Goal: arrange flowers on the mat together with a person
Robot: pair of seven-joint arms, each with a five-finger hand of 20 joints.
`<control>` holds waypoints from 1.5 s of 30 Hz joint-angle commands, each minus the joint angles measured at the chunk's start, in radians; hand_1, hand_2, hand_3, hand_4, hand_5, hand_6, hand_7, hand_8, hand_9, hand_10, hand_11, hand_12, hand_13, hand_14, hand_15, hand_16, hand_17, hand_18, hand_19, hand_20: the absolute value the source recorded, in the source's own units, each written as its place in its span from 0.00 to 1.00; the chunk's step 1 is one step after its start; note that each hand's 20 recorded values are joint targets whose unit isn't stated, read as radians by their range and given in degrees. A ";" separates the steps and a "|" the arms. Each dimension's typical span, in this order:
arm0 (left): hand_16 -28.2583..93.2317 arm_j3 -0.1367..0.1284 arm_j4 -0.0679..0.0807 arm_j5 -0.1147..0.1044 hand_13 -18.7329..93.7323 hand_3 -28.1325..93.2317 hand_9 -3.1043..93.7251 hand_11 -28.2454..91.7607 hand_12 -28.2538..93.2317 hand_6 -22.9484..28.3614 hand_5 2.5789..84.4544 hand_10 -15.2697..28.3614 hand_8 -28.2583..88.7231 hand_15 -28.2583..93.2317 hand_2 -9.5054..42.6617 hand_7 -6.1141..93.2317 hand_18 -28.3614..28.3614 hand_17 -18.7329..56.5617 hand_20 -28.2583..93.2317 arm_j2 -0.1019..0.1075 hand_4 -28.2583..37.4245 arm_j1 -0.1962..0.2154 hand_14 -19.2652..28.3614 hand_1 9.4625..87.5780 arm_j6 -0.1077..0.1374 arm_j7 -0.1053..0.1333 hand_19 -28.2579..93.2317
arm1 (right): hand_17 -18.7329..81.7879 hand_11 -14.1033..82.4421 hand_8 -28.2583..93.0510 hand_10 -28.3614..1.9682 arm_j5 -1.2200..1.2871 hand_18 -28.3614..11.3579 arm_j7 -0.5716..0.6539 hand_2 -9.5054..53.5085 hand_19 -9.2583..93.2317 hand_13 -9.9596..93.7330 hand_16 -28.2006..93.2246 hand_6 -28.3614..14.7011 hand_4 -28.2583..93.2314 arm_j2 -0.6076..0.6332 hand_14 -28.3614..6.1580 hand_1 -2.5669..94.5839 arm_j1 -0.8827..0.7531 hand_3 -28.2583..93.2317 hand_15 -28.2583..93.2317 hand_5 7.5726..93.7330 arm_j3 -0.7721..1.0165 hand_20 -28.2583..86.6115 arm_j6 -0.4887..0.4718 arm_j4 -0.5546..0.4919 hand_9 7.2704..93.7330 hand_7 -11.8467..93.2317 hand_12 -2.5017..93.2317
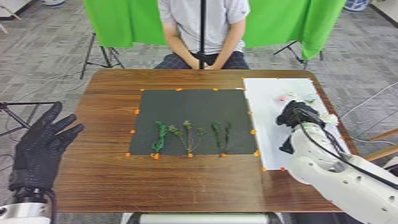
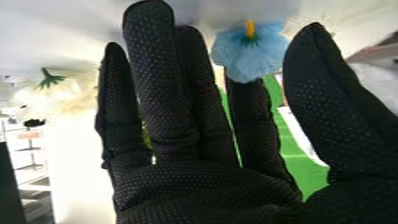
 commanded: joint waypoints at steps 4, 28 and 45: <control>0.19 -0.004 0.001 0.013 0.35 0.86 0.34 0.39 0.33 0.53 0.33 0.70 0.17 0.59 0.31 0.17 0.81 0.13 0.36 -0.009 0.04 0.007 0.86 0.14 -0.013 -0.023 0.54 | 0.49 0.33 0.19 0.54 -0.072 0.13 0.022 0.00 0.71 0.82 0.37 0.74 0.01 -0.017 0.53 0.56 0.054 0.77 0.59 0.74 -0.089 0.32 0.024 0.055 0.80 0.28 0.20; 0.19 -0.048 -0.042 0.044 0.35 0.86 0.34 0.39 0.33 0.53 0.33 0.69 0.17 0.60 0.30 0.16 0.82 0.13 0.37 -0.072 0.04 -0.048 0.86 0.14 -0.102 -0.068 0.55 | 0.53 0.25 0.23 0.75 -0.170 0.23 -0.148 0.00 0.75 0.89 0.45 0.78 0.00 -0.194 0.69 0.61 0.408 0.75 0.56 0.89 -0.428 0.32 0.273 -0.099 0.98 0.28 0.35; 0.19 -0.024 -0.022 0.106 0.35 0.85 0.35 0.40 0.33 0.53 0.33 0.70 0.17 0.61 0.30 0.16 0.83 0.14 0.37 -0.086 0.05 -0.178 0.87 0.14 -0.126 -0.143 0.56 | 0.52 0.29 0.22 0.72 0.011 0.25 -0.250 0.00 0.75 0.88 0.45 0.78 0.00 -0.590 0.69 0.59 0.736 0.76 0.57 0.88 -0.880 0.33 0.234 0.131 0.97 0.29 0.36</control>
